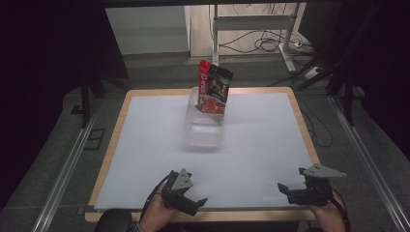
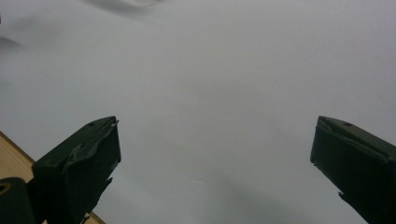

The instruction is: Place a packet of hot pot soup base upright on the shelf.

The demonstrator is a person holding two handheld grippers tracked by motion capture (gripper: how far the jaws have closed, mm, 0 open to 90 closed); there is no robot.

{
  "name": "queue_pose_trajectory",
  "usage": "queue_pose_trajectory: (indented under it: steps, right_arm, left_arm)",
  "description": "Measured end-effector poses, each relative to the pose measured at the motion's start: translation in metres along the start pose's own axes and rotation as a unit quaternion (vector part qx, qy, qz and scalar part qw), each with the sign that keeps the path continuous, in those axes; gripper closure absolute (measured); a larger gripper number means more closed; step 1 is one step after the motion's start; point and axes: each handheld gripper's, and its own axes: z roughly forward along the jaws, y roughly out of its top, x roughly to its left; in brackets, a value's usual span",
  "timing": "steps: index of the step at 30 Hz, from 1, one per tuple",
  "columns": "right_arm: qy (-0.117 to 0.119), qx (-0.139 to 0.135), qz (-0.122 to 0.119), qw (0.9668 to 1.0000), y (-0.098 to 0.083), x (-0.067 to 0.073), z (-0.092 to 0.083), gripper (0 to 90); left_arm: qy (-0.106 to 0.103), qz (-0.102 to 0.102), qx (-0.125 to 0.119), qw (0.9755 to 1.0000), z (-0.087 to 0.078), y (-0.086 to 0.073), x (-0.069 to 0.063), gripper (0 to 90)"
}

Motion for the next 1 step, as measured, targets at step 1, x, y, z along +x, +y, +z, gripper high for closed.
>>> queue_pose_trajectory:
  steps: [1]
  right_arm:
    - [0.0, 0.001, 0.003, 1.0, -0.0002, -0.0001, 0.0005, 1.8]
  left_arm:
    - [0.0, 0.0, -0.001, 1.0, 0.0002, 0.0002, 0.0001, 1.1]
